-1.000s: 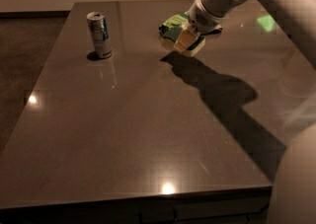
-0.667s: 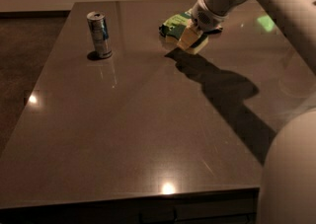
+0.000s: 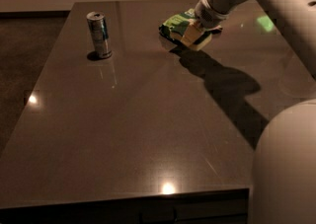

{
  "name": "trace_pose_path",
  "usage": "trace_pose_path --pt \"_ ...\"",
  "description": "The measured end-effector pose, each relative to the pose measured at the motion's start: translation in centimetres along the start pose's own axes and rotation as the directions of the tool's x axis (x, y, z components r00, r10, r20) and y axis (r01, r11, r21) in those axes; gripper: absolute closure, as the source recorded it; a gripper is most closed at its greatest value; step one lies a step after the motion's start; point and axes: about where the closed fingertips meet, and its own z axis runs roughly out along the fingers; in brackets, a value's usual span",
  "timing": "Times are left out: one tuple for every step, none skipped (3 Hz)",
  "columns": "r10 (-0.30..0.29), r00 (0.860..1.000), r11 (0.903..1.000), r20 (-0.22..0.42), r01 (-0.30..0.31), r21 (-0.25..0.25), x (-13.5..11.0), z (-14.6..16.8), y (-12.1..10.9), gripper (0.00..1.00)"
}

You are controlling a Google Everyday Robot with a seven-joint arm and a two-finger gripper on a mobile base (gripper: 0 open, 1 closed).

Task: Move sponge near green rice chip bag

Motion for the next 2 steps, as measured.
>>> trace_pose_path --pt "0.017 1.000 0.9994 -0.010 -0.017 0.030 0.25 0.28 -1.30 0.52" --pt "0.026 1.000 0.9989 -0.011 -0.026 0.038 0.41 0.75 -1.91 0.28"
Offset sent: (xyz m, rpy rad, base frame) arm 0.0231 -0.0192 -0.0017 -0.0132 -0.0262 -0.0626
